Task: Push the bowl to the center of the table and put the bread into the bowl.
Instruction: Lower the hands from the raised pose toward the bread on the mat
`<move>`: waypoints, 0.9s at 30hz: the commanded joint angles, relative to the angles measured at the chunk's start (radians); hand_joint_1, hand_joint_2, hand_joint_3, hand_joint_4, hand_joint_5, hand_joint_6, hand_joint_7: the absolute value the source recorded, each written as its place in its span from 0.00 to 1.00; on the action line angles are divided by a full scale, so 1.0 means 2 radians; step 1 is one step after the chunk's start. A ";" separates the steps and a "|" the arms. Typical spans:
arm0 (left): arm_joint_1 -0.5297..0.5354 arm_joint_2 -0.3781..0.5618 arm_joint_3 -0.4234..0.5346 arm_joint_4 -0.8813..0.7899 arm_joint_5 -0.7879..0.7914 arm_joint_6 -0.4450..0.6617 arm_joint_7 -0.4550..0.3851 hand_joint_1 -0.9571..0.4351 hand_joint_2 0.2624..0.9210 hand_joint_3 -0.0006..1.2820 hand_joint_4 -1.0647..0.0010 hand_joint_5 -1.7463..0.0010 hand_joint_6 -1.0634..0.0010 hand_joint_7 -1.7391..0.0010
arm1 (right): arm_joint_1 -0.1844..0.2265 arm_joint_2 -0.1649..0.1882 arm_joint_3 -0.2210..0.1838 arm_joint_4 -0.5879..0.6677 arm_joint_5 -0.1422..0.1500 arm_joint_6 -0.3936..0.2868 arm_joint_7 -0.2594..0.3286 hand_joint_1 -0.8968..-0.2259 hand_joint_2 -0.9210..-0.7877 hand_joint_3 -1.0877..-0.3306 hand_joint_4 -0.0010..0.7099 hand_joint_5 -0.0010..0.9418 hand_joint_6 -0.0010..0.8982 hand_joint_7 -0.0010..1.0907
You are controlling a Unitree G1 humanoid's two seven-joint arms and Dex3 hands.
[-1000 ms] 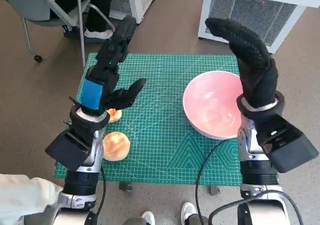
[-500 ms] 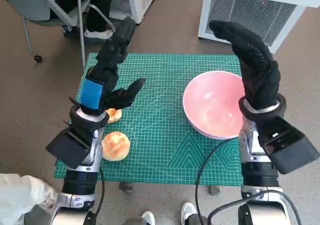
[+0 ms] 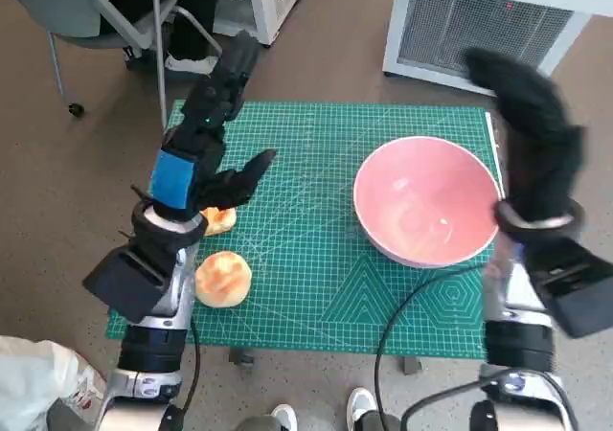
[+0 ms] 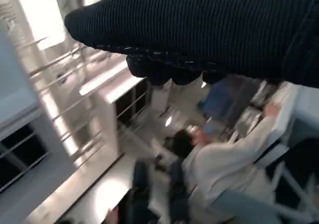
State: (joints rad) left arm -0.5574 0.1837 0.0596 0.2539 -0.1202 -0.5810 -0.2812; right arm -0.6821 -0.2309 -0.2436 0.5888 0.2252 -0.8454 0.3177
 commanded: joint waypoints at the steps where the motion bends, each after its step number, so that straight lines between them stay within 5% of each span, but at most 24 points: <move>1: -0.001 0.000 0.002 -0.003 -0.006 0.001 -0.002 0.32 1.00 0.29 0.80 0.99 0.73 1.00 | 0.013 -0.013 -0.028 0.070 -0.009 -0.009 -0.035 0.54 0.00 0.29 0.31 0.06 0.00 0.52; 9: -0.001 -0.001 0.002 -0.001 -0.006 0.002 -0.001 0.32 1.00 0.29 0.80 0.99 0.72 0.99 | 0.007 -0.030 -0.045 0.173 -0.043 -0.014 -0.109 0.58 0.00 0.26 0.31 0.06 0.00 0.49; 18: 0.002 -0.002 0.002 -0.003 -0.011 0.005 -0.003 0.32 1.00 0.29 0.80 0.99 0.72 0.99 | 0.003 -0.028 -0.038 0.245 -0.064 0.005 -0.164 0.60 0.00 0.19 0.28 0.04 0.00 0.43; 27: 0.001 0.002 0.005 -0.001 -0.017 0.007 -0.008 0.32 1.00 0.28 0.80 1.00 0.72 0.99 | -0.008 -0.009 -0.034 0.302 -0.052 0.051 -0.158 0.66 0.00 0.16 0.29 0.04 0.00 0.44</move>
State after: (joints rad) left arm -0.5571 0.1840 0.0616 0.2540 -0.1368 -0.5737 -0.2880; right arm -0.6957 -0.2742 -0.3107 1.1370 0.1138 -0.7961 -0.0090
